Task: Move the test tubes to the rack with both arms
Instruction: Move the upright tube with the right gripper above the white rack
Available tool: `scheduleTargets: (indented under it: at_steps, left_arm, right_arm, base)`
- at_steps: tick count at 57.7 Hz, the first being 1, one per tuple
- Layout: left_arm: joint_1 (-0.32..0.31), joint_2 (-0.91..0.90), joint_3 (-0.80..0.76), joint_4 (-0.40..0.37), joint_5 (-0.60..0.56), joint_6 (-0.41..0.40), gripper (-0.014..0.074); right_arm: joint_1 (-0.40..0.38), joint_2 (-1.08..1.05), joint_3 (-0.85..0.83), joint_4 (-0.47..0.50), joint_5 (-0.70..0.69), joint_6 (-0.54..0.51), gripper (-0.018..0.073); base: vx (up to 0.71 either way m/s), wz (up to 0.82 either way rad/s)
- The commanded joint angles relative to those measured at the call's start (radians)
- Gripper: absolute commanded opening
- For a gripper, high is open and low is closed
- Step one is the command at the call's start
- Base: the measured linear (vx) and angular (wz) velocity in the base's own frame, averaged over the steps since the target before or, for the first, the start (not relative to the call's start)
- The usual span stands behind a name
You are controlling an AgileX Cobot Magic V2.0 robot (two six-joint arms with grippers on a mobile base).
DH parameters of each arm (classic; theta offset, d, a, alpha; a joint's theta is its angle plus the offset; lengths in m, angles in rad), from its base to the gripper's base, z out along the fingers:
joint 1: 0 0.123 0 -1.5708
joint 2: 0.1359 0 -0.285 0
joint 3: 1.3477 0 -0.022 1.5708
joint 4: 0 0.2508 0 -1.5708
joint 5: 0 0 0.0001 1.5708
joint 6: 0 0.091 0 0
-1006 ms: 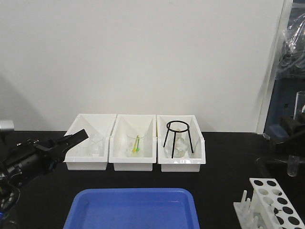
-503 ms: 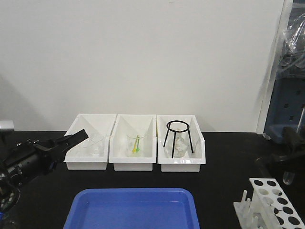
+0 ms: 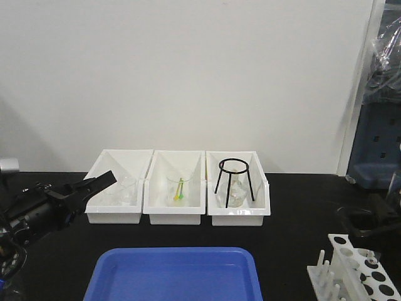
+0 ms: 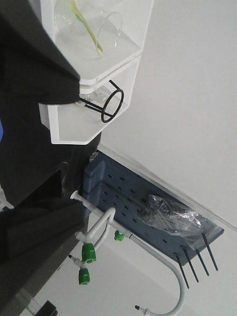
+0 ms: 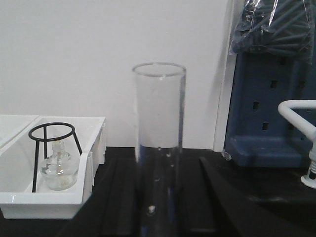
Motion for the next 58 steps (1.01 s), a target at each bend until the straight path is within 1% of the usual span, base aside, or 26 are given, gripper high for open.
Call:
scheduleTargets:
  at_steps: [1,7,11,15,26,33,41,44,58]
  left_arm:
    - [0.0,-0.037,-0.029,-0.044,-0.065,0.005,0.0521]
    - [0.0,-0.037,-0.029,-0.043,-0.065,0.005,0.0521]
    - [0.0,-0.037,-0.029,-0.043,-0.065,0.005,0.052]
    - [0.0,-0.037,-0.029,-0.043,-0.065,0.005,0.0517]
    - [0.0,-0.037,-0.029,-0.043,-0.065,0.005,0.0515]
    - [0.0,-0.037,-0.029,-0.043,-0.065,0.005,0.0515]
    - [0.0,-0.037,-0.029,-0.043,-0.065,0.005,0.0515]
    - [0.0,-0.037,-0.029,-0.043,-0.065,0.005,0.0515]
    - [0.0,-0.037,-0.029,-0.043,-0.065,0.005,0.0515]
  right_arm:
    - [-0.004,-0.007,-0.004,-0.013,-0.154,0.019,-0.0009]
    - [-0.004,0.026,-0.002,-0.061,-0.173,0.097,-0.0009]
    - [-0.004,0.045,-0.002,-0.099,-0.179,0.119,-0.0009]
    - [-0.004,0.068,-0.002,-0.114,-0.196,0.109,-0.0009]
    - [-0.004,0.114,-0.002,-0.106,-0.253,0.096,-0.0009]
    - [-0.004,0.115,-0.002,-0.104,-0.259,0.081,-0.0009]
    - [-0.004,0.115,-0.002,-0.072,-0.251,0.03,-0.0009]
    - [-0.004,0.115,-0.002,-0.057,-0.241,0.029,-0.0009]
    - [-0.004,0.126,-0.001,-0.057,-0.198,0.031,-0.0009]
  base:
    - [0.0,0.0]
    - [0.0,0.0]
    - [0.0,0.0]
    - [0.0,0.0]
    - [0.0,0.0]
    - [0.0,0.0]
    - [0.0,0.0]
    - [0.0,0.0]
    - [0.0,0.0]
